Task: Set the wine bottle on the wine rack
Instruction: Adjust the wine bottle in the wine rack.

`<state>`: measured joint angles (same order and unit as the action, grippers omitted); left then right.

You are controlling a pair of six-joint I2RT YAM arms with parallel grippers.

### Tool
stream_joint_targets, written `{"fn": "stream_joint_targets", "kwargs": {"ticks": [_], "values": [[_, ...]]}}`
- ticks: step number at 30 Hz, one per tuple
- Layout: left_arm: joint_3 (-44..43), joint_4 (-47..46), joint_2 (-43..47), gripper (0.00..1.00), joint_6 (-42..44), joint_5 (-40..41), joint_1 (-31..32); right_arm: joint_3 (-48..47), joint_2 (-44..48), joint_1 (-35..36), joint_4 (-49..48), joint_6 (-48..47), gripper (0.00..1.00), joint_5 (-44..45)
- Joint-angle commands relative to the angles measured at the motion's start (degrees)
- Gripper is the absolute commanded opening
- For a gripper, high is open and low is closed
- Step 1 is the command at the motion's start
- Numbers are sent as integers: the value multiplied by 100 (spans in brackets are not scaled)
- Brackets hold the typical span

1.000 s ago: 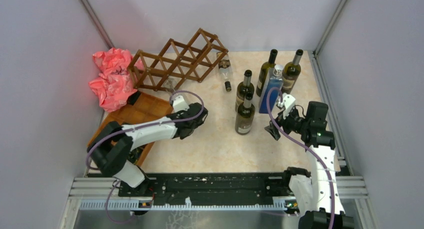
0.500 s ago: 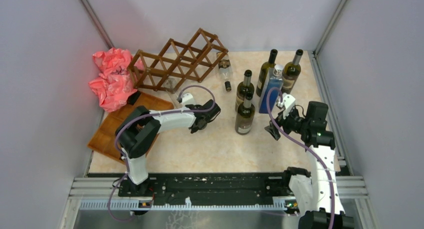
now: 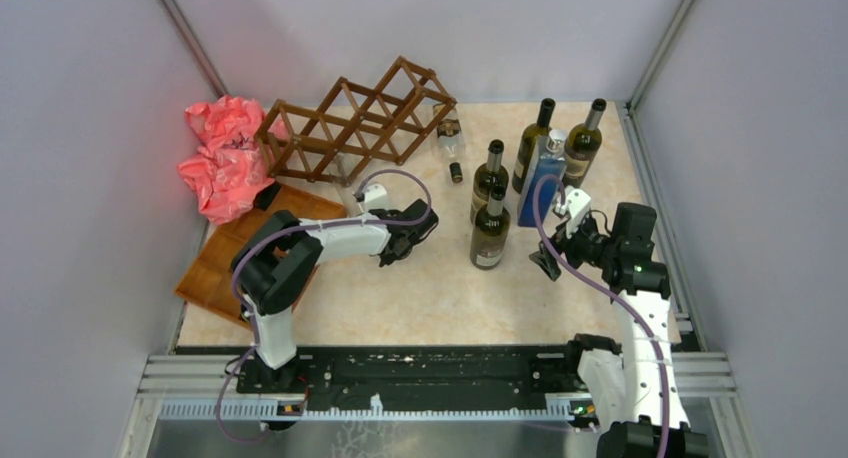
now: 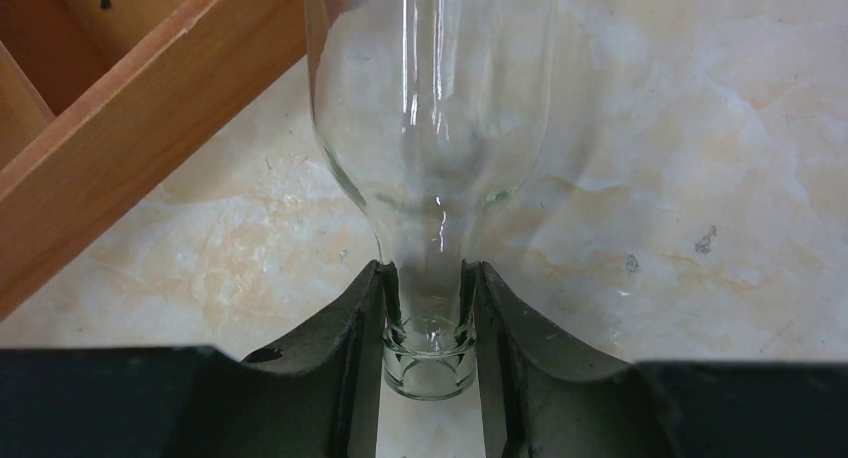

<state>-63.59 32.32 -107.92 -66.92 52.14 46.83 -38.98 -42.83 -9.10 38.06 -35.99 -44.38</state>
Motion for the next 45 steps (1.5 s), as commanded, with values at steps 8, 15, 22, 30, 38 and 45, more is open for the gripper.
{"fn": "stream_joint_targets", "kwargs": {"ticks": [8, 15, 22, 30, 38, 45], "values": [[142, -984, 510, 3, 1389, 111, -645, 5, 29, 55, -201, -75, 87, -53], [-117, -1235, 451, 3, 1726, -46, -940, 5, 37, 58, -192, -75, 87, -62], [-408, -1311, 333, 3, 1948, -153, -1244, 5, 35, 58, -189, -75, 87, -66], [-534, -1422, 286, 4, 2142, -196, -1444, 5, 31, 53, -190, -75, 87, -71], [-622, -1584, 268, 13, 2309, -423, -1713, 5, 23, 58, -194, -84, 87, -74], [-427, -1577, 621, 48, 2296, -947, -1730, -2, 23, 58, -181, -84, 87, -71]]}}
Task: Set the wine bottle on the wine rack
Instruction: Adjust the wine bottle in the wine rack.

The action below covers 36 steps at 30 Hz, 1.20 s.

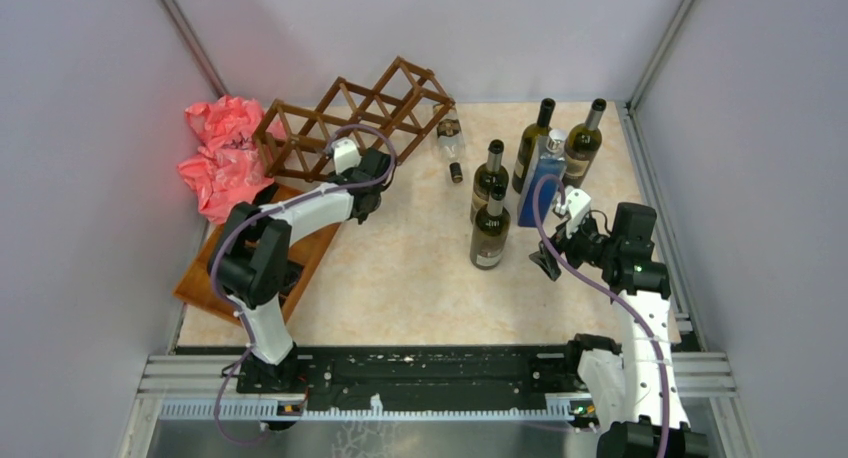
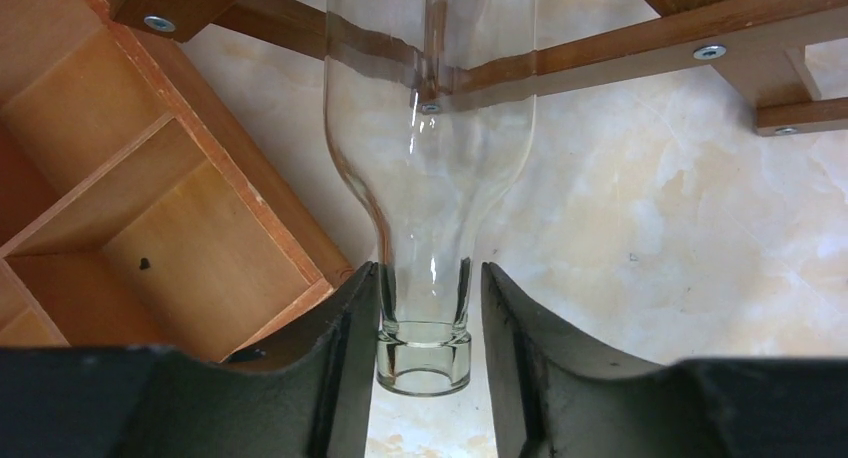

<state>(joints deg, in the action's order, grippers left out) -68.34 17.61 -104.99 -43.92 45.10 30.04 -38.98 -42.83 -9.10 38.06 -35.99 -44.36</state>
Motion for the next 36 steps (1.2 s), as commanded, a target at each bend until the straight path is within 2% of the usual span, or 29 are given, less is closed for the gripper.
{"fn": "stream_joint_targets", "kwargs": {"ticks": [1, 3, 6, 10, 11, 14, 20, 28, 36], "values": [[128, -112, 433, 52, -16, -367, -51, -4, 26, 58, -185, -88, 87, -75], [316, -158, 659, 63, -20, -630, -43, -4, 29, 57, -172, -93, 87, -82], [609, -255, 1029, 72, 20, -1032, -41, -4, 40, 58, -176, -93, 87, -90], [1004, -356, 1565, 76, 162, -1574, -35, -4, 54, 58, -177, -102, 87, -82], [1101, -383, 1716, 79, 254, -1744, -34, -4, 55, 58, -170, -101, 87, -82], [1490, -619, 2237, 82, 778, -2537, -36, -4, 63, 58, -172, -101, 87, -76], [2435, -1469, 3747, 98, 1854, -4299, -40, 47, 140, 58, -204, -136, 87, -121], [3559, -3087, 5141, 98, 1853, -6293, -42, 163, 293, 57, -248, -251, 87, -274], [4488, -4840, 5483, 99, 507, -7782, -42, 250, 395, 58, -247, -368, 87, -433]]}}
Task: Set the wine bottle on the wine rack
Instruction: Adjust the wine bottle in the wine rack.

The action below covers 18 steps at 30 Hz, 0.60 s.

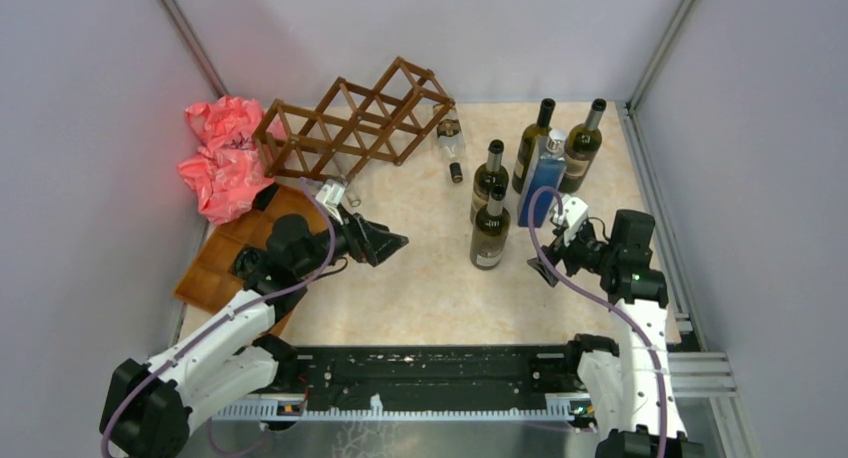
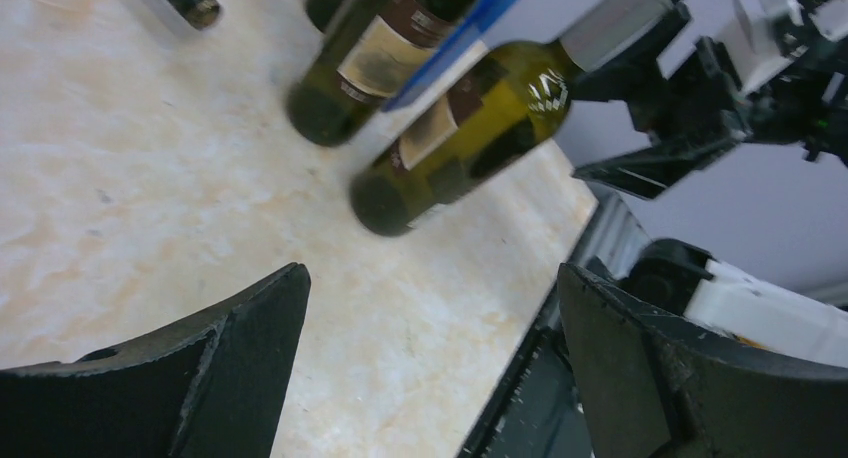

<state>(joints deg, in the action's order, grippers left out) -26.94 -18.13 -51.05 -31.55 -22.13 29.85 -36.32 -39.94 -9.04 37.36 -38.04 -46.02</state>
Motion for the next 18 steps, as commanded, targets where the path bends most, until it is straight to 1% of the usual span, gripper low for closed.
{"fn": "stream_joint_targets", "kwargs": {"ticks": [1, 5, 7, 8, 10, 11, 12, 13, 15, 18], "values": [[434, -1480, 61, 99, -888, -1266, -23, -8, 118, 47, -163, -193, 87, -302], [761, -2478, -266, 98, -1371, -1855, 143, 102, 185, 51, -97, -399, 88, -518], [727, -2639, -563, 97, -1231, -1785, 599, 256, 232, 51, -30, -675, 89, -665], [638, -2507, -665, 97, -976, -1583, 964, 336, 253, 50, 43, -895, 97, -768], [344, -1983, -834, 97, -291, -891, 1890, 451, 318, 51, 253, -1301, 98, -953], [218, -1626, -892, 98, 40, -483, 2240, 476, 349, 47, 328, -1422, 98, -1038], [138, -1493, -936, 99, 304, -41, 2528, 489, 381, 51, 375, -1490, 98, -1103], [119, -1467, -961, 99, 533, 488, 2776, 501, 408, 50, 384, -1509, 98, -1126], [199, -1587, -971, 99, 846, 1115, 3111, 516, 435, 51, 386, -1513, 98, -1143], [487, -2011, -1011, 99, 925, 1645, 3348, 520, 436, 49, 407, -1535, 98, -1155]]}}
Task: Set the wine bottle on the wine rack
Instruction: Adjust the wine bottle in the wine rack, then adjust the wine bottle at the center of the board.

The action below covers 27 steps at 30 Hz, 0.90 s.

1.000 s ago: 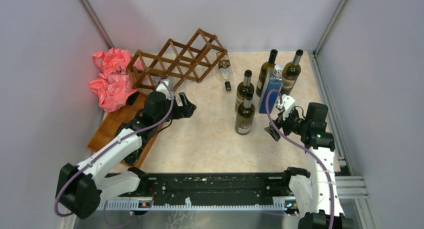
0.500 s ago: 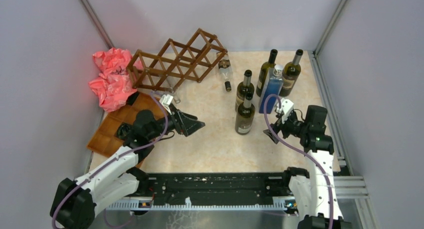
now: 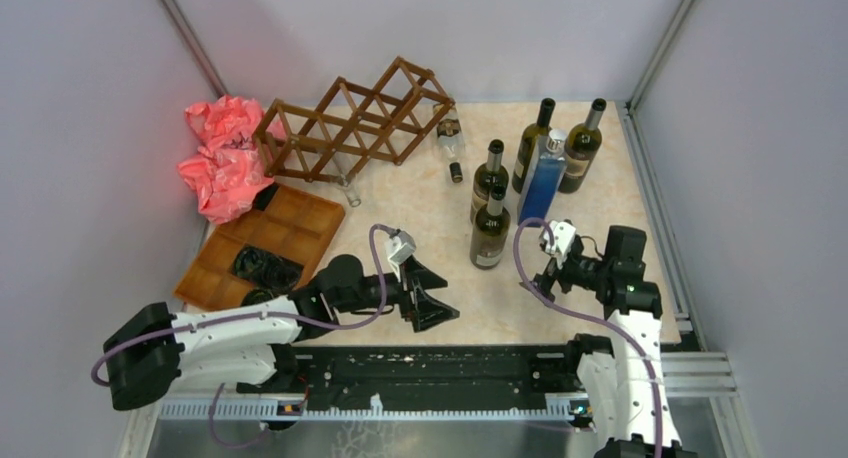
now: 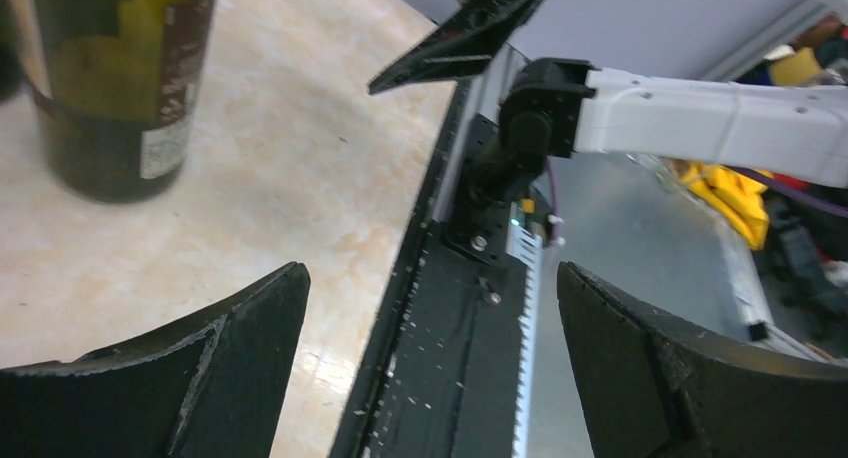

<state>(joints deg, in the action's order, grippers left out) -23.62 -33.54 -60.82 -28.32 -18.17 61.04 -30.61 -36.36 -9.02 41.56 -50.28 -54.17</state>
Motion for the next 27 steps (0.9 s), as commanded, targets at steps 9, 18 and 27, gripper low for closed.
{"fn": "stream_joint_targets", "kwargs": {"ticks": [9, 18, 27], "values": [[919, -1897, -515, 99, -178, 1716, 308, 19, 73, 123, 72, -464, 98, -510], [91, -1162, -1186, 99, 1258, 1660, 921, 29, -330, 491, -5, -460, 98, -184], [767, -3523, -1969, 99, 2356, 2281, 1103, -84, -814, 576, 238, -706, 98, -164]]}}
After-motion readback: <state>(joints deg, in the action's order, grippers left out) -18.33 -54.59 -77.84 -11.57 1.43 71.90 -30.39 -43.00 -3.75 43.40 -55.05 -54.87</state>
